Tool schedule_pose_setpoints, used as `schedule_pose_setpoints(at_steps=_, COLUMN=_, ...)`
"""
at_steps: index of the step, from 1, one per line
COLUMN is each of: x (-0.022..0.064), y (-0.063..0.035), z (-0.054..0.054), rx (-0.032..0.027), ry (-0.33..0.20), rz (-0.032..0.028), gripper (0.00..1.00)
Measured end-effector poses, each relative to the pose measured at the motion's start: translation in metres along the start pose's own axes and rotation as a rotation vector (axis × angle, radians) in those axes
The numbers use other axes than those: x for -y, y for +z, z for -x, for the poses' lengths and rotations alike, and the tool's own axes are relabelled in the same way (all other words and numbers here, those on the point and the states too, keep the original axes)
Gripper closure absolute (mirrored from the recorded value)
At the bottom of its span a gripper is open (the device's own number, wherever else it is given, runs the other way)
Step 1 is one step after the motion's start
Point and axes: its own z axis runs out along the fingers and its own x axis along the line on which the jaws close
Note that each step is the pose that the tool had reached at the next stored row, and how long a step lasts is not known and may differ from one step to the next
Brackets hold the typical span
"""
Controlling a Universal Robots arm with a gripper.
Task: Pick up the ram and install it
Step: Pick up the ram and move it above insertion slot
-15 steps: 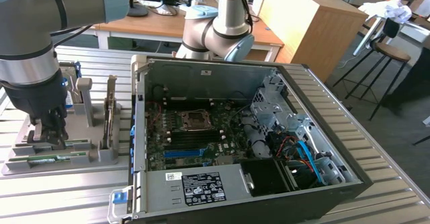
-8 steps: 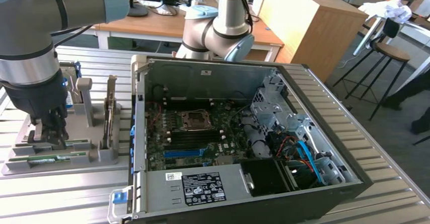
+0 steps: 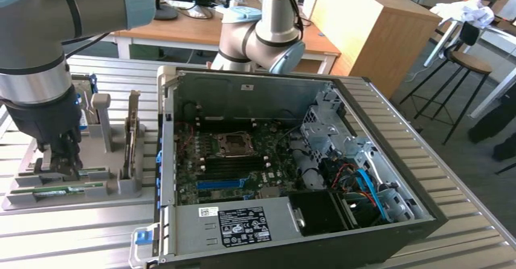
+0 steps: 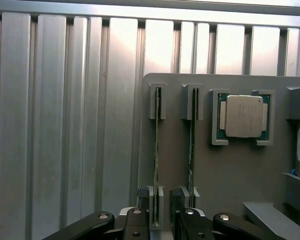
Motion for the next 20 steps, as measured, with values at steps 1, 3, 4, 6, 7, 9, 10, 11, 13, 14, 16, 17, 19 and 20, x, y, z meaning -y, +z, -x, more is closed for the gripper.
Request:
schedule_pose_setpoints(at_steps=1, x=0.0, y=0.0006, z=0.0, rx=0.0001, ry=0.0, rz=0.0, gripper=0.7)
schedule_pose_setpoints(at_steps=3, x=0.0, y=0.0019, z=-0.0001, rx=0.0, ry=0.0, rz=0.0, gripper=0.7)
schedule_pose_setpoints(at_steps=4, x=-0.0001, y=0.0025, z=-0.0002, rx=0.0, ry=0.0, rz=0.0, gripper=0.7)
schedule_pose_setpoints(at_steps=6, x=-0.0001, y=0.0037, z=-0.0003, rx=0.0, ry=0.0, rz=0.0, gripper=0.7)
schedule_pose_setpoints(at_steps=7, x=-0.0001, y=0.0042, z=-0.0003, rx=-0.0001, ry=0.0, rz=0.0001, gripper=0.7)
schedule_pose_setpoints(at_steps=9, x=-0.0002, y=0.0051, z=-0.0004, rx=0.0, ry=0.0, rz=0.0, gripper=0.7)
schedule_pose_setpoints(at_steps=10, x=-0.0002, y=0.0054, z=-0.0005, rx=-0.0001, ry=0.0, rz=0.0001, gripper=0.7)
schedule_pose_setpoints(at_steps=11, x=-0.0002, y=0.0057, z=-0.0005, rx=-0.0001, ry=0.0, rz=0.0001, gripper=0.7)
schedule_pose_setpoints(at_steps=13, x=-0.0002, y=0.0058, z=-0.0005, rx=-0.0001, ry=0.0, rz=0.0001, gripper=0.7)
schedule_pose_setpoints(at_steps=14, x=-0.0001, y=0.0058, z=-0.0005, rx=-0.0001, ry=0.0, rz=0.0, gripper=0.7)
schedule_pose_setpoints(at_steps=16, x=-0.0001, y=0.006, z=-0.0006, rx=0.0, ry=0.0, rz=-0.0001, gripper=0.7)
schedule_pose_setpoints(at_steps=17, x=-0.0001, y=0.006, z=-0.0009, rx=0.0001, ry=0.0, rz=-0.0002, gripper=0.7)
schedule_pose_setpoints(at_steps=19, x=-0.0001, y=0.0059, z=-0.0019, rx=0.0003, ry=0.0, rz=-0.0001, gripper=0.7)
schedule_pose_setpoints(at_steps=20, x=-0.0002, y=0.0059, z=-0.0024, rx=0.0003, ry=0.0, rz=0.0, gripper=0.7)
